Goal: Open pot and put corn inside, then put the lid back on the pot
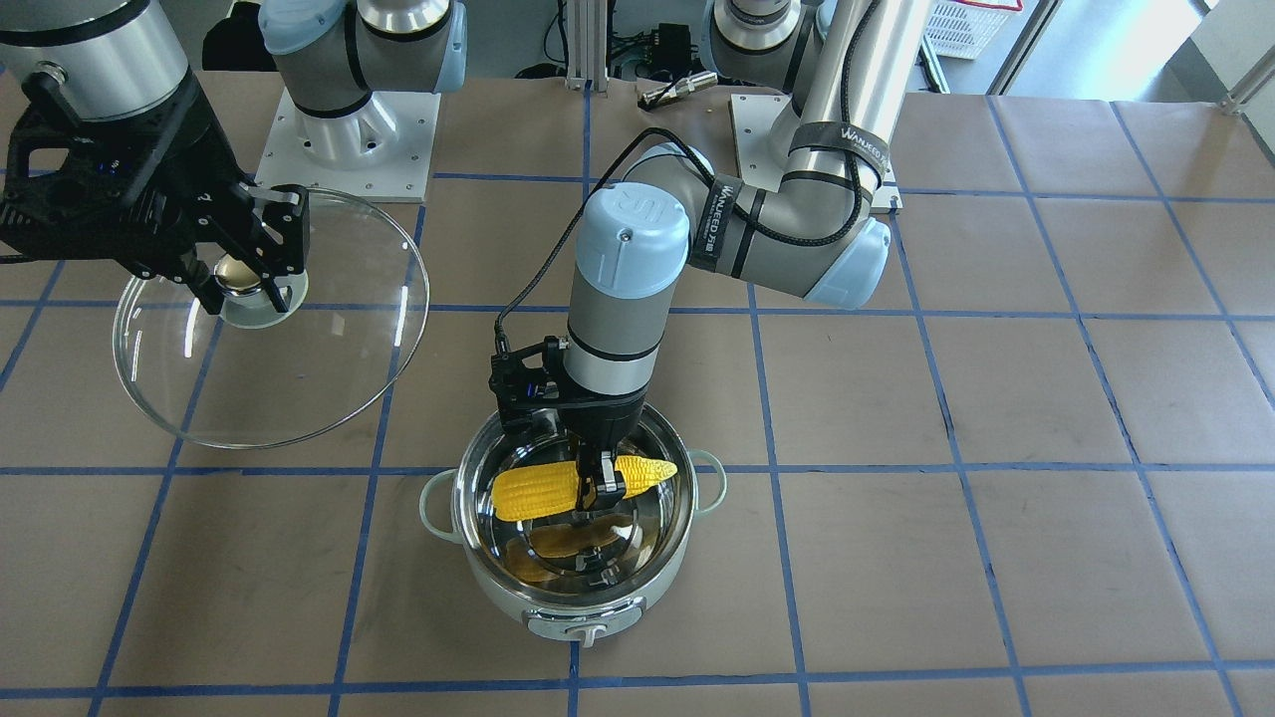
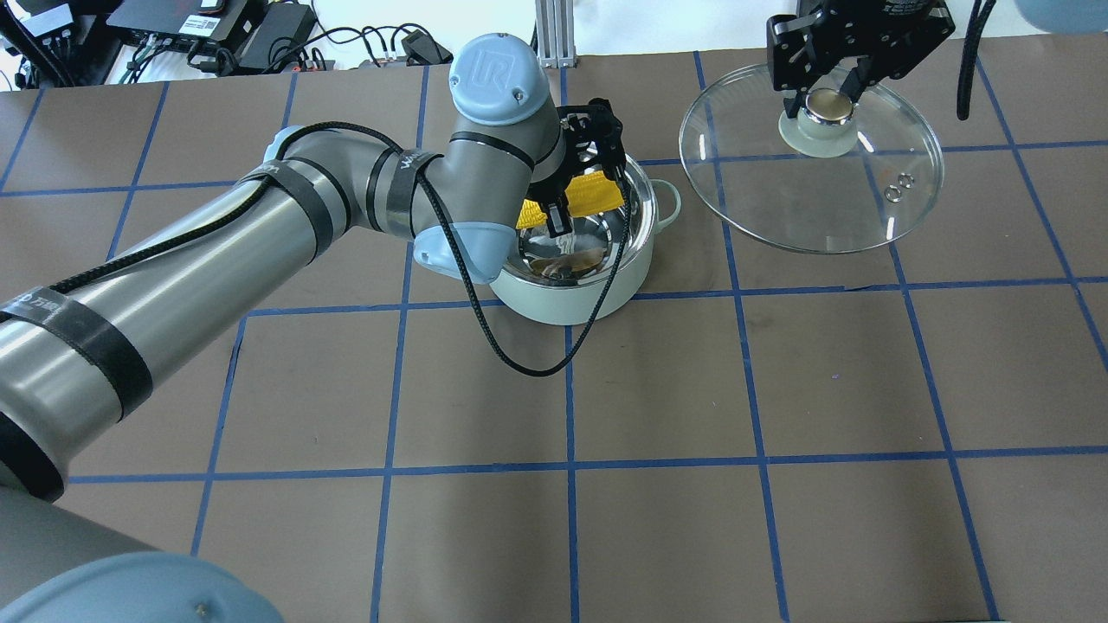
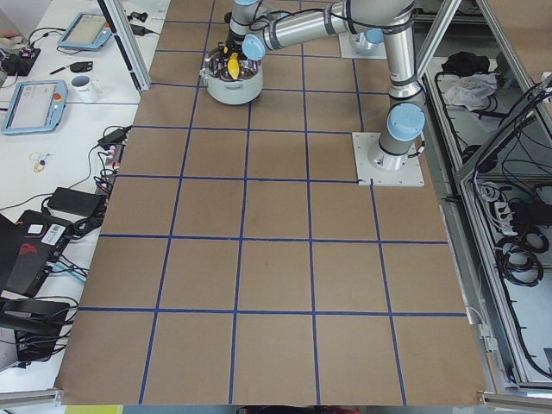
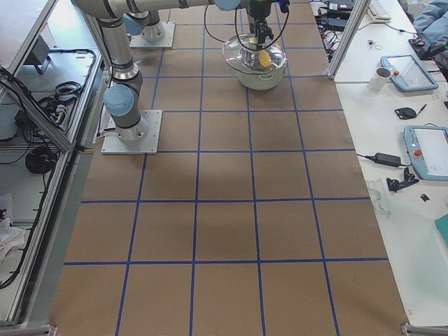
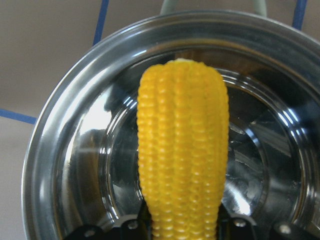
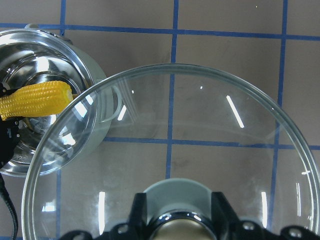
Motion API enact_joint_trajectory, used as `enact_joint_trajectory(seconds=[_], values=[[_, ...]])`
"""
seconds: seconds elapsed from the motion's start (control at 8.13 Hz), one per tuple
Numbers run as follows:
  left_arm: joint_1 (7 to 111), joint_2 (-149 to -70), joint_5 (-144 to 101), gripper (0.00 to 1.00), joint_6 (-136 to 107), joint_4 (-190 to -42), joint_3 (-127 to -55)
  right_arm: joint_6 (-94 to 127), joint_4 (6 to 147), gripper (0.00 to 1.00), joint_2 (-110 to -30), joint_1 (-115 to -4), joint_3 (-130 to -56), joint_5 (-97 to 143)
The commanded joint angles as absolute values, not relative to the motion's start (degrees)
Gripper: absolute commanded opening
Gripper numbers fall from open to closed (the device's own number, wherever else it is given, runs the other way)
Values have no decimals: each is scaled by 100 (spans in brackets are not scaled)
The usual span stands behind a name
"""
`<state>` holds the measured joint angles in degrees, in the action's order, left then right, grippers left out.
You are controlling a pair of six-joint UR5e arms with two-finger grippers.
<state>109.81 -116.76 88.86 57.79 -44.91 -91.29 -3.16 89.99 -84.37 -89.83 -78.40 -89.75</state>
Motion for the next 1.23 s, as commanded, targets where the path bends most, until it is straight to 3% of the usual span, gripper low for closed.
enact_joint_trajectory(seconds=[0.0, 0.12, 0.49, 0.86, 1.11], values=[[11004, -11829, 8895, 86, 5600, -4465, -9132, -316, 8947, 42, -8438, -8982, -7840, -8965], [11004, -11821, 8886, 92, 5390, -4465, -9132, -316, 8947, 42, -8438, -8982, -7840, -8974], [11004, -11506, 8921, 92, 5370, -4596, -9123, -316, 8947, 42, -8438, -8982, -7840, -8974], [10733, -10621, 8563, 92, 5309, -5543, -9088, -316, 8965, 43, -8438, -9000, -7840, -8956], [9963, -10075, 8490, 92, 5300, -6316, -9079, -229, 9035, 44, -8438, -9079, -7840, -8947]])
